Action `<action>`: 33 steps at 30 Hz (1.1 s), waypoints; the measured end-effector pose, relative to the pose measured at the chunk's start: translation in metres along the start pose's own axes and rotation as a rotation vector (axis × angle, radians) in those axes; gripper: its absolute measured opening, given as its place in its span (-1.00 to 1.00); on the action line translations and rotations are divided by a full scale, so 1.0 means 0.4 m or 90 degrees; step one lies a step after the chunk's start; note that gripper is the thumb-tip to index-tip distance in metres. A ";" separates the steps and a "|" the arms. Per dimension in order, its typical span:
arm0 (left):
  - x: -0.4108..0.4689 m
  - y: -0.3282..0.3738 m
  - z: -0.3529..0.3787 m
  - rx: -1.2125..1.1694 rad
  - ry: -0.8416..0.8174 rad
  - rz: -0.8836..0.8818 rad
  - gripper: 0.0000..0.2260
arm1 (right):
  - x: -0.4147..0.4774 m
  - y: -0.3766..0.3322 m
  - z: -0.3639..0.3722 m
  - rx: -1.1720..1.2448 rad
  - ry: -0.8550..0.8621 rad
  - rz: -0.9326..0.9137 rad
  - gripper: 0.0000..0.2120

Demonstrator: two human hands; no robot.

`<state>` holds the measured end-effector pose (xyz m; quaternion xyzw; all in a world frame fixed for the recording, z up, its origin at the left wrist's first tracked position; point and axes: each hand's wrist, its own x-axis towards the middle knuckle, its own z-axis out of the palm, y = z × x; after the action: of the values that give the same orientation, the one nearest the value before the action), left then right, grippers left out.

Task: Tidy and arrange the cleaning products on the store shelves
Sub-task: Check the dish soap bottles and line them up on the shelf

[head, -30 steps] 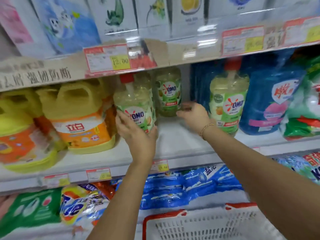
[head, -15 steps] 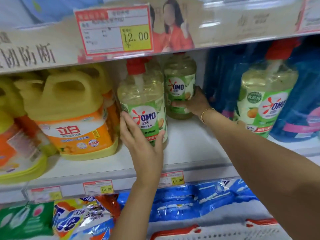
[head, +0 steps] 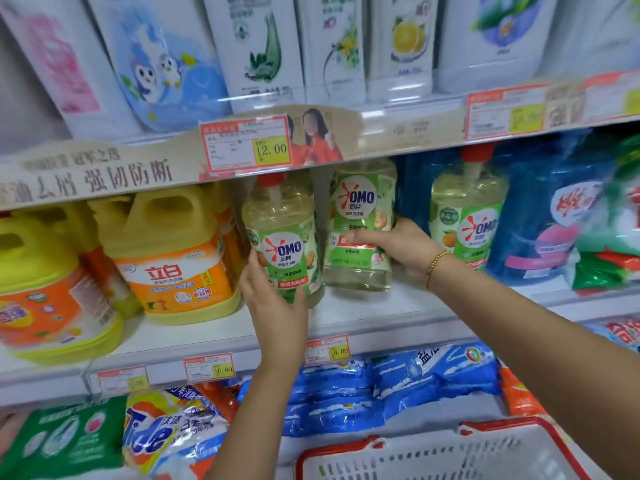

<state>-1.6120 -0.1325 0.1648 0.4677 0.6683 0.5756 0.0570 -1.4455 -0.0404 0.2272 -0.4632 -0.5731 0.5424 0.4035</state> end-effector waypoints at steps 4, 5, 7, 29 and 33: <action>-0.034 0.077 -0.062 0.013 -0.054 0.006 -0.38 | -0.137 -0.027 -0.026 -0.017 -0.086 0.031 -0.42; -0.043 0.101 -0.078 0.002 -0.082 0.009 -0.47 | -0.178 -0.023 -0.032 -0.033 -0.096 0.025 -0.42; -0.063 0.140 -0.105 -0.083 -0.187 -0.036 -0.61 | -0.262 -0.001 -0.044 -0.021 -0.130 0.013 -0.44; -0.386 0.380 -0.241 -0.183 -0.382 0.166 -0.22 | -0.671 -0.010 -0.174 -0.327 0.035 -0.438 -0.18; -0.369 0.391 -0.252 -0.171 -0.397 0.194 -0.25 | -0.672 -0.005 -0.163 -0.304 0.034 -0.431 -0.15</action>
<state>-1.5046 -0.3223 0.2586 0.7035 0.4598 0.4896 0.2323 -1.3170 -0.2846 0.2455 -0.3427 -0.7922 0.2188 0.4550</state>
